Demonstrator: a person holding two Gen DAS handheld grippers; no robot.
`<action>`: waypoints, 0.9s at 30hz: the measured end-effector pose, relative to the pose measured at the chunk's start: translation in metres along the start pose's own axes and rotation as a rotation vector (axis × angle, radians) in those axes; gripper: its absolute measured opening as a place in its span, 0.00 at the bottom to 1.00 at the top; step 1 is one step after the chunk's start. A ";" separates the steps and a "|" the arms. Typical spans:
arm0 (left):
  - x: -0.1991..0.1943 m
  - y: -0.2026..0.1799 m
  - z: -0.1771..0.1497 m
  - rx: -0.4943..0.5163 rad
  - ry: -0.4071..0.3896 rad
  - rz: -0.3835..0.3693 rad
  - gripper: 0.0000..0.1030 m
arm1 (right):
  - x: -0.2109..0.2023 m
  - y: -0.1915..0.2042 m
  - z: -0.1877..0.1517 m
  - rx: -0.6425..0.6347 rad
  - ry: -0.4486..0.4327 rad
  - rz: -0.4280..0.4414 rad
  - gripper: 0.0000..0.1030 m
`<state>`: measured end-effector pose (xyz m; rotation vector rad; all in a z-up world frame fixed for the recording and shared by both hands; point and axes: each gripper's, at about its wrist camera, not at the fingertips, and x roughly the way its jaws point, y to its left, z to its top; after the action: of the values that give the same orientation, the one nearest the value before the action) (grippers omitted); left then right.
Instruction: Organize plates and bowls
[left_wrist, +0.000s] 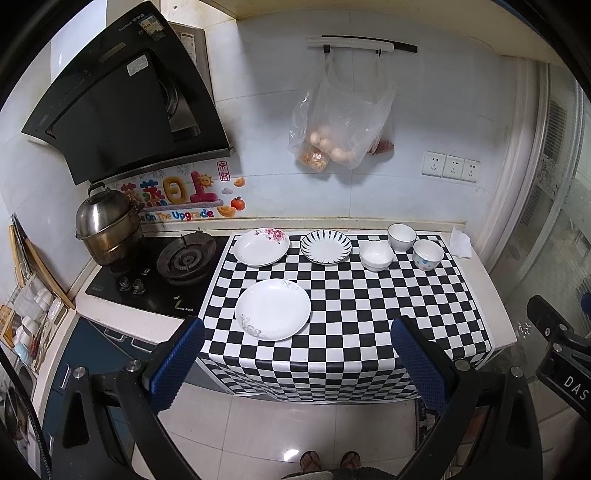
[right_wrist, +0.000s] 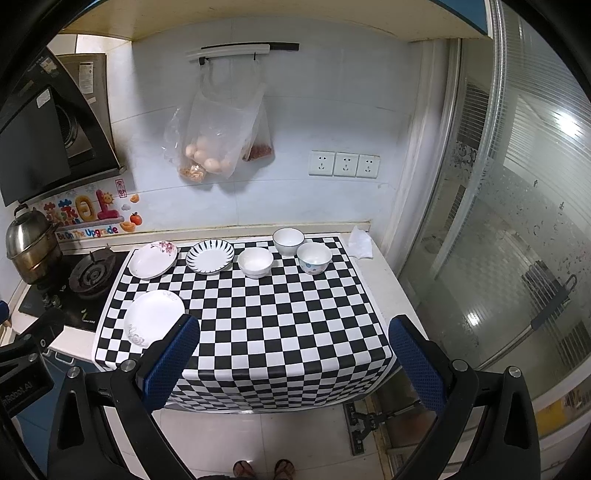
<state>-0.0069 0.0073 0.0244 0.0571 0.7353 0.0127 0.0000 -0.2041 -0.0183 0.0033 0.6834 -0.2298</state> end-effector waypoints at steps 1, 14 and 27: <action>0.001 -0.001 0.000 0.000 -0.001 0.001 1.00 | 0.001 -0.001 0.002 0.000 -0.001 0.001 1.00; -0.001 0.000 -0.003 -0.003 -0.011 0.004 1.00 | 0.003 -0.002 0.003 -0.002 -0.008 0.004 1.00; -0.007 -0.010 -0.006 0.001 -0.036 0.033 1.00 | 0.000 -0.016 0.000 0.017 -0.014 0.018 1.00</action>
<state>-0.0161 -0.0023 0.0243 0.0700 0.6986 0.0433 -0.0036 -0.2192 -0.0175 0.0240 0.6668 -0.2182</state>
